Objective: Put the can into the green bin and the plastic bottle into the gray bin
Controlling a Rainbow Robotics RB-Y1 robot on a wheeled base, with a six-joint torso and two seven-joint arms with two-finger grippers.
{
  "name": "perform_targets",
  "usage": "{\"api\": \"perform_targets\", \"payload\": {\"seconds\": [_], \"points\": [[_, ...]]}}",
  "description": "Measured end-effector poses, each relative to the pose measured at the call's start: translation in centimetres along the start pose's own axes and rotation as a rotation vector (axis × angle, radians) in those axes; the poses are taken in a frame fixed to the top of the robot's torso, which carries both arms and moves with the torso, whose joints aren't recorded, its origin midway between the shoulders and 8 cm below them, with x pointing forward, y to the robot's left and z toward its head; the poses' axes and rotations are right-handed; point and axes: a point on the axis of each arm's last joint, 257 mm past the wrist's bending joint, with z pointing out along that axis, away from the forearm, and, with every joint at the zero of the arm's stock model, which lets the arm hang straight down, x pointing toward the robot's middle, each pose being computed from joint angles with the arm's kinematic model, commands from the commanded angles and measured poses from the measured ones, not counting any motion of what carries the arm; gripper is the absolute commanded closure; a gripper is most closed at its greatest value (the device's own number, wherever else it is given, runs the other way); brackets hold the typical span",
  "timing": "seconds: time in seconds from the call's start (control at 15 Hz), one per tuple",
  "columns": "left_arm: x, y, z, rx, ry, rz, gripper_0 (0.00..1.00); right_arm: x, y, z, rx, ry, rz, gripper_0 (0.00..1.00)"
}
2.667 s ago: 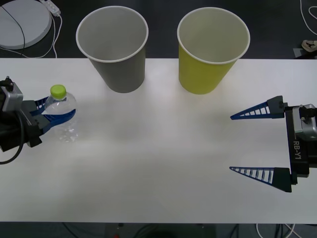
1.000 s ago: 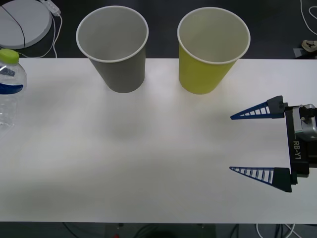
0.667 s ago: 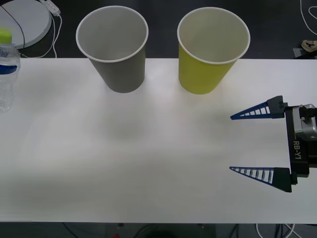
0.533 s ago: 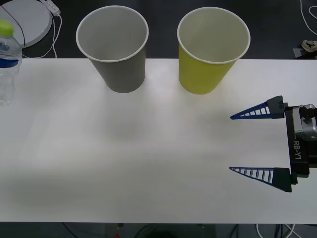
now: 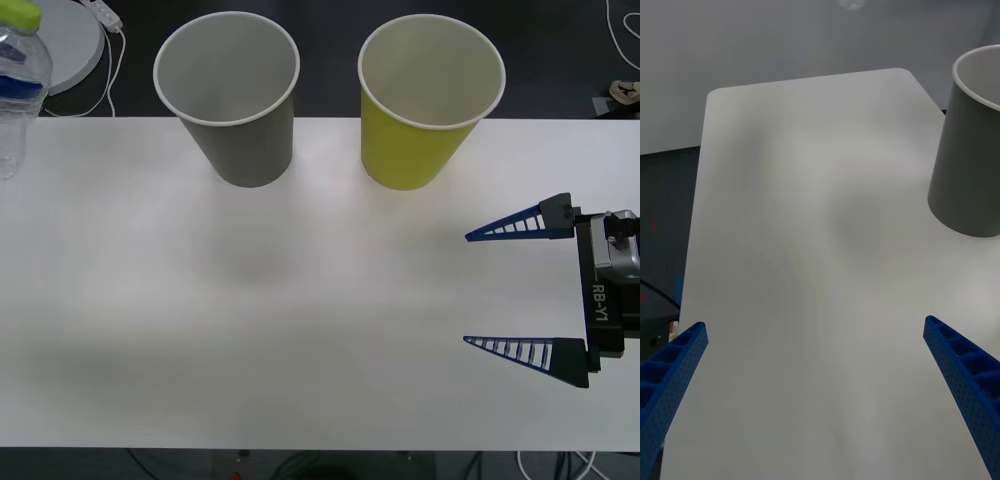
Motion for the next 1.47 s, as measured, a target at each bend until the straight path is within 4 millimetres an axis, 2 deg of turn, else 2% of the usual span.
{"api": "perform_targets", "payload": {"seconds": [0.87,1.0,1.27,1.47], "points": [[-7.0,2.8,4.9,0.065,0.116,0.028,1.00,0.0,0.0,0.0,0.000,0.000,0.000,0.00],[-7.8,3.3,5.5,0.061,0.157,0.039,1.00,0.0,0.0,0.0,0.000,0.000,0.000,0.00],[-10.6,5.3,6.4,-0.012,0.256,0.083,1.00,0.0,0.0,0.0,0.000,0.000,0.000,0.00],[-12.5,5.6,7.7,-0.017,0.270,0.059,1.00,0.0,0.0,0.0,0.000,0.000,0.000,0.00]]}}
